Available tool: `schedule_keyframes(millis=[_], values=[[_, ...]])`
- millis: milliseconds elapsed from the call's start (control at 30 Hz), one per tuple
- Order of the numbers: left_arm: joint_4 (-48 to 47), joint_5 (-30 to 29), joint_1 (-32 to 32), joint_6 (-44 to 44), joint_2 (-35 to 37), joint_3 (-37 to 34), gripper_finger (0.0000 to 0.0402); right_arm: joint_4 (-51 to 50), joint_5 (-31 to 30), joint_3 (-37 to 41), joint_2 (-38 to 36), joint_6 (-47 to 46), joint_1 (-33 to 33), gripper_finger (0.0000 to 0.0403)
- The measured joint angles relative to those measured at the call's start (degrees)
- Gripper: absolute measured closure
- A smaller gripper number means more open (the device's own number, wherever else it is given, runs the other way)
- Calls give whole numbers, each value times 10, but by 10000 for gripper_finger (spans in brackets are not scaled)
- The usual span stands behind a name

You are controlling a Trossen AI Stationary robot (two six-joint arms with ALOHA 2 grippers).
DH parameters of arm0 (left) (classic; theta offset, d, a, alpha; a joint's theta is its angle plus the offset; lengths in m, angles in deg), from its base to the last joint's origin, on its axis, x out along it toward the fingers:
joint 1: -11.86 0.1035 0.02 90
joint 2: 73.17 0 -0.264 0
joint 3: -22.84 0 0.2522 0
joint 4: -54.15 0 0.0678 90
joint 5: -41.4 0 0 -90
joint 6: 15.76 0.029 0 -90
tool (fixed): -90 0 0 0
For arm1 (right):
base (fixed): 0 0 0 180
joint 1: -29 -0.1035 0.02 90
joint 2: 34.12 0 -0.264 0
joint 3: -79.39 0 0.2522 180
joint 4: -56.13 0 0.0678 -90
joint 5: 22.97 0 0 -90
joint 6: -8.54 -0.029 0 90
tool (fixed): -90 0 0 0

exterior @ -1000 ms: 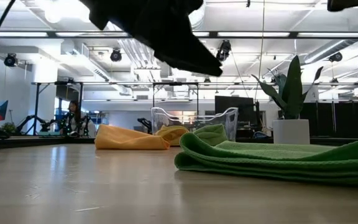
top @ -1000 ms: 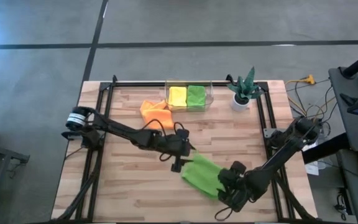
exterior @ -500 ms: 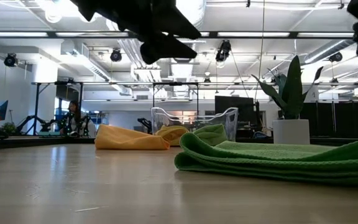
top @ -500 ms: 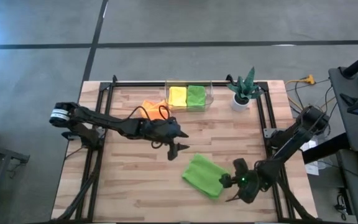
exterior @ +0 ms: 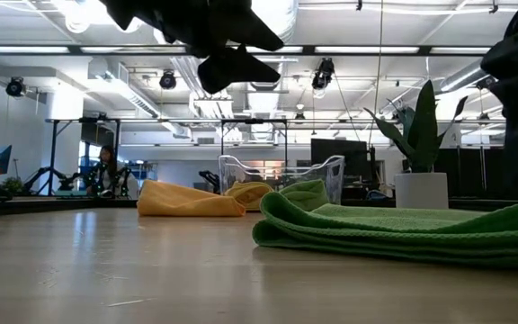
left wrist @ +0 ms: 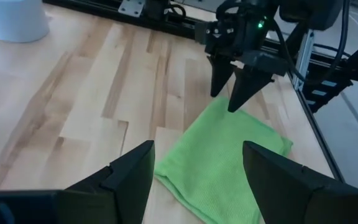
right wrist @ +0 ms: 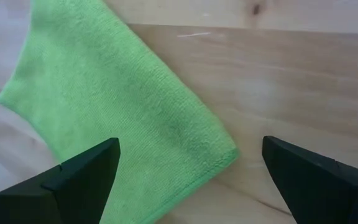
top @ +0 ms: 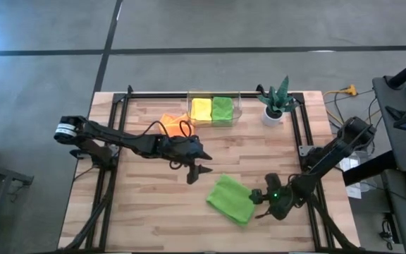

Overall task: Fold microfiber towels
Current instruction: Fold the green microfiber towel

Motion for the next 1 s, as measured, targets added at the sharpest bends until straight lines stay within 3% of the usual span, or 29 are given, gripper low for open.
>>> schedule_keyframes(millis=[200,733,1000], values=[[0,1,0,1,0,-3,173,11,4,3,-2,16,0,37],[2,1,0,1,-1,-3,173,54,43,9,1,78,0,166],[3,1,0,1,-1,-5,173,53,47,14,1,104,0,252]])
